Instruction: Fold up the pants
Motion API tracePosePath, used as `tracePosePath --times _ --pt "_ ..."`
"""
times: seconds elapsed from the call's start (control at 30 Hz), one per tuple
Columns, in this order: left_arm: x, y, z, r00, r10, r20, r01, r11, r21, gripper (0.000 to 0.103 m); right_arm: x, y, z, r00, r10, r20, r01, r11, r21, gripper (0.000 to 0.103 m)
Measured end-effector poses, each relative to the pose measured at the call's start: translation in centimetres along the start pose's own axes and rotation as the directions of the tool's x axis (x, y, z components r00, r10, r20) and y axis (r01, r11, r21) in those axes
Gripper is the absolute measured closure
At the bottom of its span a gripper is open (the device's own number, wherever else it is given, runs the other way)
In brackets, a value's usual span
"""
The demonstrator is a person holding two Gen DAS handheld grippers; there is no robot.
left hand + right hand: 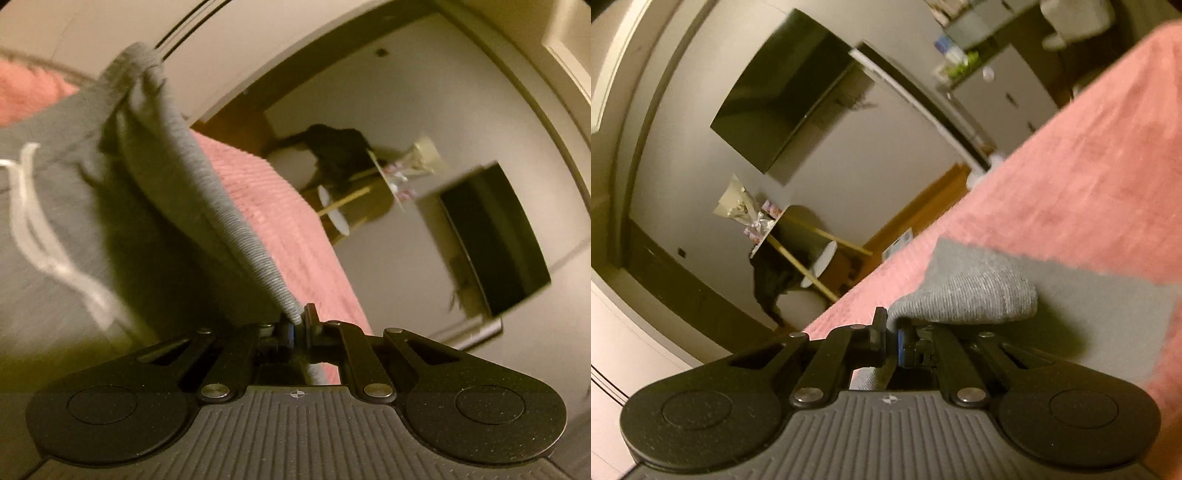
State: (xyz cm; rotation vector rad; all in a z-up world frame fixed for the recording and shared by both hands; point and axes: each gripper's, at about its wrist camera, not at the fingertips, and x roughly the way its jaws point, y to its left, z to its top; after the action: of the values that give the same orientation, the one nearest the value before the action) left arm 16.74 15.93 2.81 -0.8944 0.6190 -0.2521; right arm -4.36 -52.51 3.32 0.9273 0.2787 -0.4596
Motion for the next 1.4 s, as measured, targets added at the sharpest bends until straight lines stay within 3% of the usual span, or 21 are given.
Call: tracePosePath --times 0.17,0.27,0.3,0.37,0.4,0.47,0.57,0.63,0.77,0.87,0.97,1.1,1.17,1.2,1.23,1.33,1.4 --pt "-5.3 2.3 -7.2 0.995 0.094 -0.044 -0.097 0.993 -0.064 0.096 -1.8 -2.8 -0.4 0.988 -0.156 -0.003 0.156 0.985 -0.073 0.098" --pt "-4.9 4.1 -9.3 0.968 0.231 -0.099 -0.237 0.970 -0.056 0.094 -0.6 -4.6 -1.7 0.966 -0.252 -0.056 0.247 0.966 -0.081 0.097" --pt "-5.0 4.8 -9.1 0.964 0.245 -0.102 -0.255 0.963 -0.093 0.089 0.0 -5.0 -2.1 0.958 -0.275 -0.077 0.270 0.960 -0.072 0.097" --pt "-5.9 6.2 -7.7 0.962 0.266 -0.055 -0.271 0.945 -0.184 0.066 0.3 -5.6 -2.7 0.954 -0.285 -0.095 0.281 0.958 -0.055 0.093" --pt "-6.2 6.7 -7.0 0.960 0.278 -0.020 -0.276 0.940 -0.202 0.049 0.3 -5.7 -2.9 0.955 -0.278 -0.106 0.275 0.961 -0.040 0.093" --pt "-6.8 7.4 -5.2 0.938 0.343 0.055 -0.327 0.924 -0.196 0.045 0.4 -5.9 -3.1 0.961 -0.243 -0.131 0.243 0.970 -0.012 0.092" --pt "-6.7 8.6 -3.0 0.902 0.423 0.091 -0.400 0.895 -0.199 0.043 0.2 -5.9 -2.9 0.968 -0.204 -0.149 0.205 0.979 -0.003 0.089" --pt "-6.5 9.3 -2.0 0.891 0.445 0.092 -0.416 0.880 -0.229 0.043 0.3 -6.1 -2.6 0.968 -0.187 -0.169 0.191 0.982 0.003 0.087" --pt "-6.8 10.4 -1.0 0.886 0.459 0.070 -0.428 0.866 -0.259 0.043 0.5 -6.4 -2.7 0.965 -0.173 -0.200 0.178 0.984 0.009 0.087" --pt "-7.9 10.4 -1.2 0.861 0.496 0.108 -0.459 0.851 -0.254 0.043 0.5 -6.4 -2.9 0.966 -0.172 -0.195 0.176 0.984 0.001 0.087" --pt "-7.6 10.2 -1.0 0.864 0.494 0.092 -0.464 0.855 -0.230 0.043 0.4 -6.0 -3.0 0.969 -0.181 -0.169 0.182 0.983 -0.010 0.092" --pt "-7.9 11.2 -1.6 0.885 0.456 0.095 -0.420 0.870 -0.257 0.044 0.4 -5.8 -3.1 0.971 -0.176 -0.163 0.178 0.984 -0.003 0.092" --pt "-8.3 12.4 -2.0 0.900 0.429 0.079 -0.391 0.874 -0.290 0.045 0.7 -5.8 -3.2 0.969 -0.171 -0.180 0.174 0.985 -0.001 0.088" --pt "-8.0 12.7 -1.8 0.902 0.426 0.072 -0.386 0.870 -0.306 0.046 0.9 -5.9 -3.3 0.965 -0.171 -0.197 0.175 0.984 0.003 0.087" --pt "-7.8 13.2 -1.7 0.892 0.446 0.078 -0.401 0.858 -0.323 0.049 1.1 -5.9 -3.3 0.961 -0.177 -0.213 0.183 0.983 0.006 0.084" --pt "-8.1 14.0 -1.3 0.899 0.432 0.069 -0.376 0.844 -0.383 0.062 1.4 -5.9 -3.5 0.957 -0.172 -0.235 0.183 0.983 0.027 0.075" --pt "-8.5 14.5 -1.3 0.904 0.423 0.066 -0.363 0.839 -0.404 0.061 1.3 -5.7 -3.6 0.958 -0.161 -0.236 0.173 0.984 0.031 0.071"
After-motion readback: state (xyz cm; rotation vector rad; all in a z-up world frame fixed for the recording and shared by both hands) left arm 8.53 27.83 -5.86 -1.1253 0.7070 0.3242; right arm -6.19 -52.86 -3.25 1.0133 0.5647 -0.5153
